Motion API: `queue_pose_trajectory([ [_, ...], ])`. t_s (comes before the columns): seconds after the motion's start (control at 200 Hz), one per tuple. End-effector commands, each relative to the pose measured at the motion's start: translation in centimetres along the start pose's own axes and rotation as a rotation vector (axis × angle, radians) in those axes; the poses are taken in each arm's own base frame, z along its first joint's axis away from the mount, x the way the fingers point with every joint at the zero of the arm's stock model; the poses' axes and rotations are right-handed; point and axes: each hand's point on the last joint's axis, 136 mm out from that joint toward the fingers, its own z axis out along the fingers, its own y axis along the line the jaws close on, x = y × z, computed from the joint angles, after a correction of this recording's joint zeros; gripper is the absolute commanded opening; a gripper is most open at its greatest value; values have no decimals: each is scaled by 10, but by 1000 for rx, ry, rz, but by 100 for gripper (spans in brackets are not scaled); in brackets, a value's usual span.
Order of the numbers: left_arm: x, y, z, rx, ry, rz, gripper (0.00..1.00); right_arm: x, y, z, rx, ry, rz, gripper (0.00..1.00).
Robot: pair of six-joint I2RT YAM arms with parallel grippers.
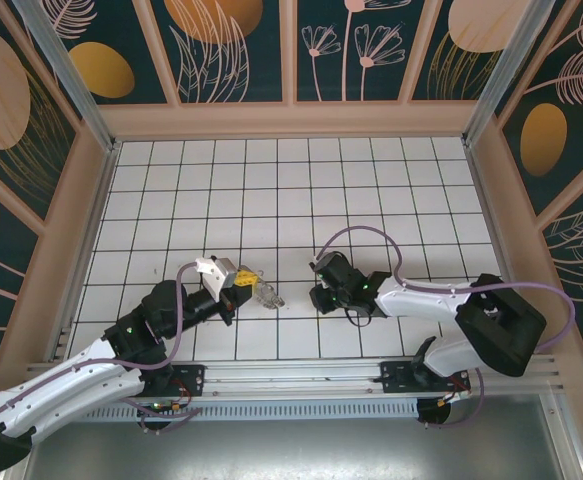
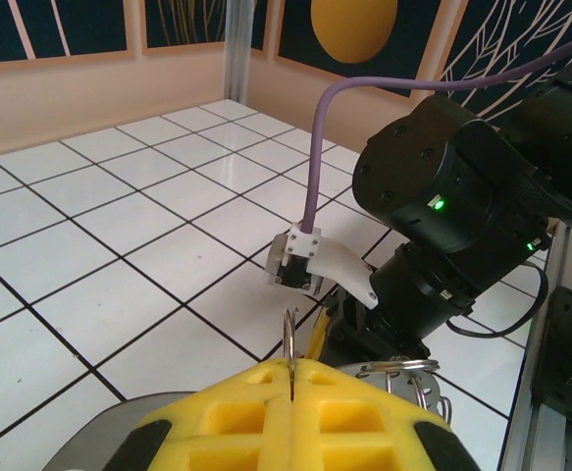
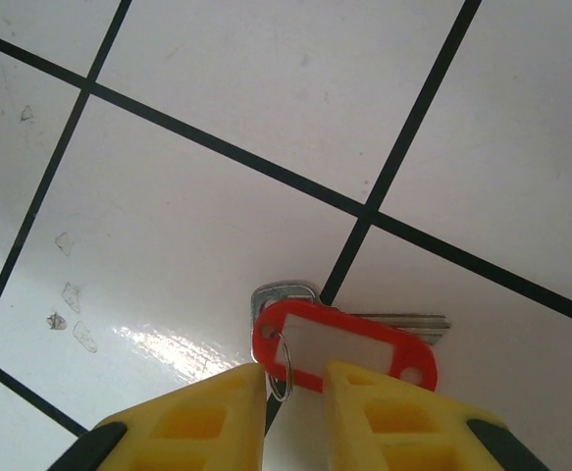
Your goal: Put the keys on the keyring
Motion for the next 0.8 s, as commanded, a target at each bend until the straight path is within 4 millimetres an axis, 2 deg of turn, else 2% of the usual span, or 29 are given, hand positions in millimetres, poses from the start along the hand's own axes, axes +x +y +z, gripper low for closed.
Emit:
queue_pose_trajectory([
  [0.0,-14,-3,-3,12,-57,9,0,3,-5,6,3,8,14,21],
  [0.315,-13,-3,-2,9,-53,9,0,1,-7,9,2,-7,5,19],
  [0.5,-11,-3,-3,8,-52,5,0,-1,0,8,-41,-17,5,19],
  [0.796,-9,-2,-3,5,-47,2,0,4,-1,13,-40,-3,5,18],
])
